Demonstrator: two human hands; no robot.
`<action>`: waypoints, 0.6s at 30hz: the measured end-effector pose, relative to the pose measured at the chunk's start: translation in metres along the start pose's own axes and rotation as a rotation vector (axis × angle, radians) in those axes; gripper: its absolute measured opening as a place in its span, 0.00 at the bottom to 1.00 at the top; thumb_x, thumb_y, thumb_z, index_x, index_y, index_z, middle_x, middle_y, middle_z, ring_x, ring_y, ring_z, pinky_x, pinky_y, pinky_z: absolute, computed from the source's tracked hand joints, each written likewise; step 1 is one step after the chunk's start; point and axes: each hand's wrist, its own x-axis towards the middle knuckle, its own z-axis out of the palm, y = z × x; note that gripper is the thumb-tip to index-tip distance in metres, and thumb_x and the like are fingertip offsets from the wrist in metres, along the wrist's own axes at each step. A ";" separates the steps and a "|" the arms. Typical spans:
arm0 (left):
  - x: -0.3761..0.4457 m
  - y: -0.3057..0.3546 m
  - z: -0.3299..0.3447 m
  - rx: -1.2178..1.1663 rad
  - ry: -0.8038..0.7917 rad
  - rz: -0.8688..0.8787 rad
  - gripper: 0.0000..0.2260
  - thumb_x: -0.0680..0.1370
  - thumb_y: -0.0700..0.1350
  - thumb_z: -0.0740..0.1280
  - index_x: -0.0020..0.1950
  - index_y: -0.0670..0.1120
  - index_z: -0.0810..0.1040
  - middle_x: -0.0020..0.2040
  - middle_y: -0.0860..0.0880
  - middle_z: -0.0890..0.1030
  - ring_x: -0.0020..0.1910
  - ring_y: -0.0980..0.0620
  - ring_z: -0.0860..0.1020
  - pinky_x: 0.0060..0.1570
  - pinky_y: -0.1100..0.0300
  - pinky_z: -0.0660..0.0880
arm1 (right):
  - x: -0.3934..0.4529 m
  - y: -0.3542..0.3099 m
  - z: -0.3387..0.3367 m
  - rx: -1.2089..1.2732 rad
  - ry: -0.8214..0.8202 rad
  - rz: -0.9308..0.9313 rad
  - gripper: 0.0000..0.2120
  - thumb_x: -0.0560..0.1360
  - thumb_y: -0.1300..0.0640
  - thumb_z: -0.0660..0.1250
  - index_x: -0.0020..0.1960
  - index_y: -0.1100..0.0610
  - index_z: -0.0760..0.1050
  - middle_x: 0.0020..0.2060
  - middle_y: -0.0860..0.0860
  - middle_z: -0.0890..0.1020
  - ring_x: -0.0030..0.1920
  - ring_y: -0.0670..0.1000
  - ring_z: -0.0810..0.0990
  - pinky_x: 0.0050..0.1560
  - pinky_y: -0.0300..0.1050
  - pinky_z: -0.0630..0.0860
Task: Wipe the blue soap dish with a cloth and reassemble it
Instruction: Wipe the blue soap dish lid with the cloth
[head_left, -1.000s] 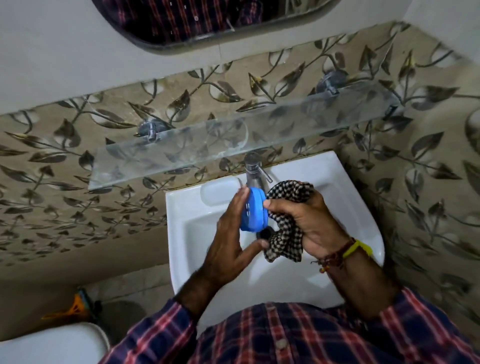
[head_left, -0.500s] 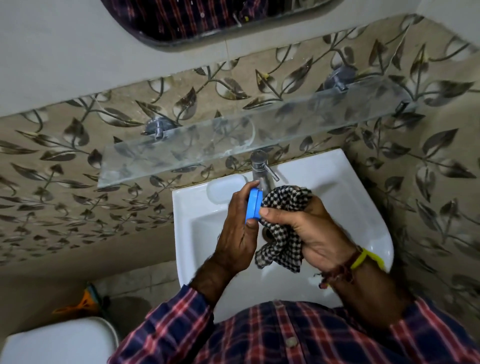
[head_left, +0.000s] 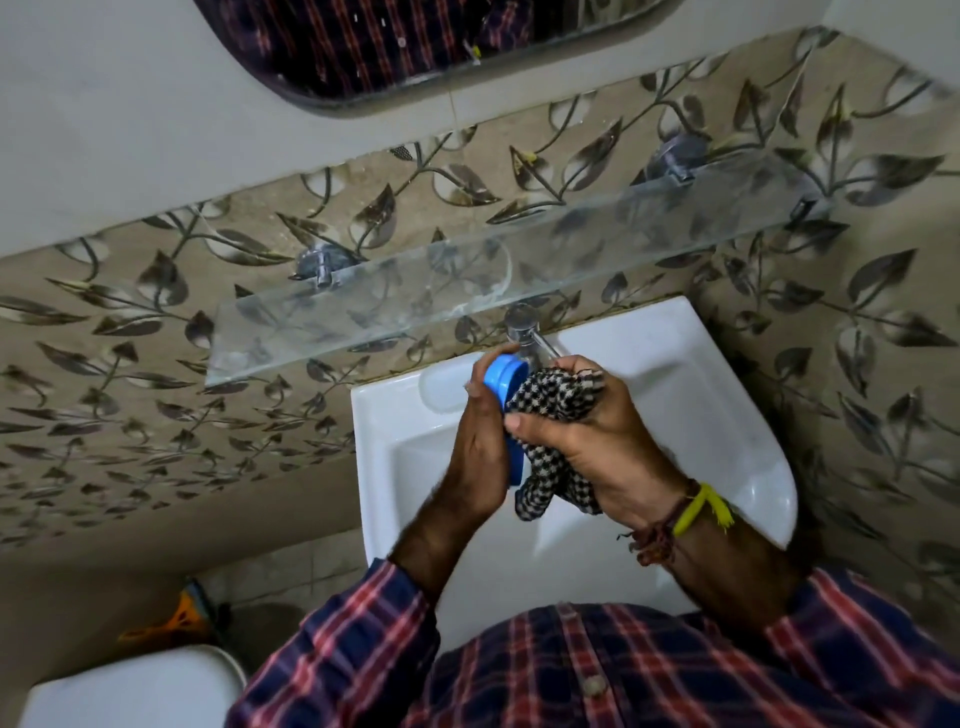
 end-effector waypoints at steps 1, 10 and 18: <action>0.003 0.002 -0.001 -0.014 0.008 -0.011 0.35 0.75 0.74 0.49 0.71 0.52 0.68 0.59 0.49 0.82 0.61 0.49 0.81 0.60 0.58 0.75 | 0.001 0.000 0.000 -0.053 -0.002 -0.020 0.22 0.67 0.74 0.75 0.58 0.67 0.72 0.45 0.58 0.83 0.45 0.52 0.84 0.45 0.46 0.82; 0.025 0.020 0.006 -0.100 0.138 -0.181 0.34 0.77 0.69 0.43 0.61 0.52 0.79 0.47 0.47 0.85 0.48 0.50 0.84 0.48 0.56 0.82 | 0.005 0.004 -0.005 -0.226 -0.018 -0.160 0.20 0.66 0.74 0.76 0.53 0.65 0.71 0.40 0.55 0.82 0.38 0.45 0.81 0.39 0.39 0.81; 0.027 0.021 0.008 -0.277 0.157 -0.276 0.30 0.74 0.72 0.54 0.54 0.52 0.85 0.43 0.45 0.83 0.43 0.48 0.81 0.47 0.54 0.78 | 0.000 0.014 -0.015 -0.489 -0.112 -0.265 0.21 0.64 0.66 0.79 0.47 0.53 0.70 0.37 0.54 0.81 0.36 0.54 0.80 0.41 0.56 0.81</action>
